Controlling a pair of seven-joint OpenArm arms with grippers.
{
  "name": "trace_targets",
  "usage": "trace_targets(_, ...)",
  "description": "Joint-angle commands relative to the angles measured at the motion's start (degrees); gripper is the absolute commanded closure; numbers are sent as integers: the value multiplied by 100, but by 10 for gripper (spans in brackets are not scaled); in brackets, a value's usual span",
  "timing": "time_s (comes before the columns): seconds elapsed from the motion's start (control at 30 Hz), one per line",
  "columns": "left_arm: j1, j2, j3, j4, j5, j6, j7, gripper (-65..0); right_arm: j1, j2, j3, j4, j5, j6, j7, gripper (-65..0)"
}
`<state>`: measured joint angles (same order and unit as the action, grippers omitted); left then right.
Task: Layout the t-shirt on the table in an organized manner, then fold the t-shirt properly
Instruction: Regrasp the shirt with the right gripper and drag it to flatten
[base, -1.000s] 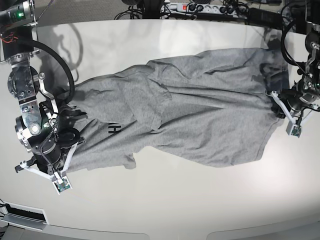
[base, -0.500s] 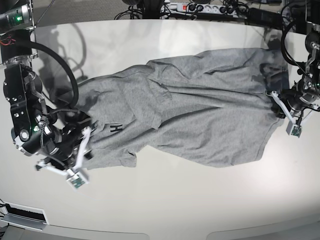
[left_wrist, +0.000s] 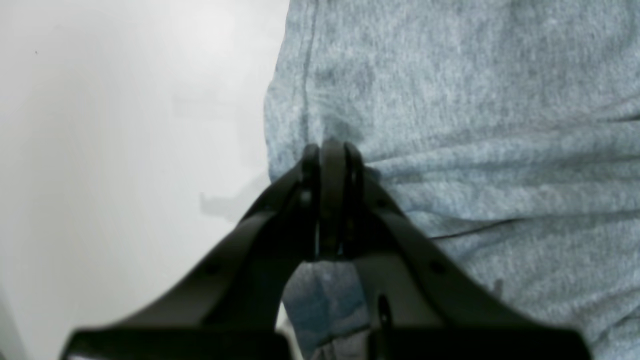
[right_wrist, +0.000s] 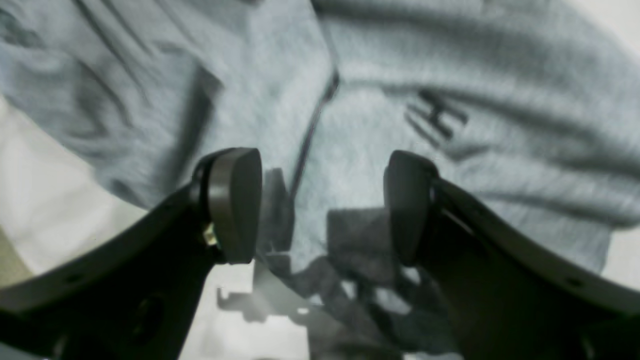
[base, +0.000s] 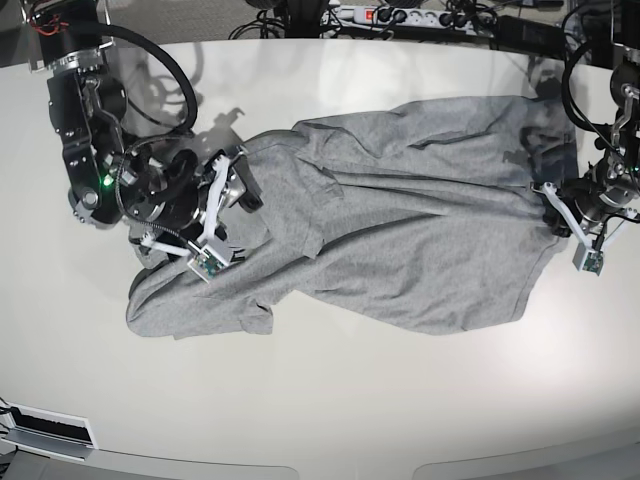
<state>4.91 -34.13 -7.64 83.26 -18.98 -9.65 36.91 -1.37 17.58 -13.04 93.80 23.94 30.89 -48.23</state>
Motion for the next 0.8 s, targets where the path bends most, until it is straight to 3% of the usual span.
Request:
trace_targets(0.0, -92, -114, -74, 83, 7, 7, -125, 0, 85, 9, 26, -9, 85, 22, 111, -406)
trace_targets(0.3, -94, -111, -74, 83, -146, 4, -127, 0, 107, -267, 28, -654, 146, 195, 243, -398)
trace_targets(0.37, -85, -111, -74, 83, -140, 7, -120, 0, 140, -264, 28, -654, 146, 192, 262, -321)
trace_targets(0.5, -79, -114, -74, 83, -120, 7, -83, 0, 219, -264, 28, -654, 146, 195, 195, 0)
trace_targets(0.57, -79, -114, -74, 83, -118, 7, -85, 0, 219, -262, 28, -651, 125, 205, 197, 0)
trace_targets(0.63, -81, -114, -74, 83, -120, 7, -85, 0, 216, -262, 28, -651, 136, 433, 153, 0)
trace_targets(0.77, -81, -114, -74, 83, -111, 7, -87, 0, 210, -243, 28, -431, 350, 667, -409, 0)
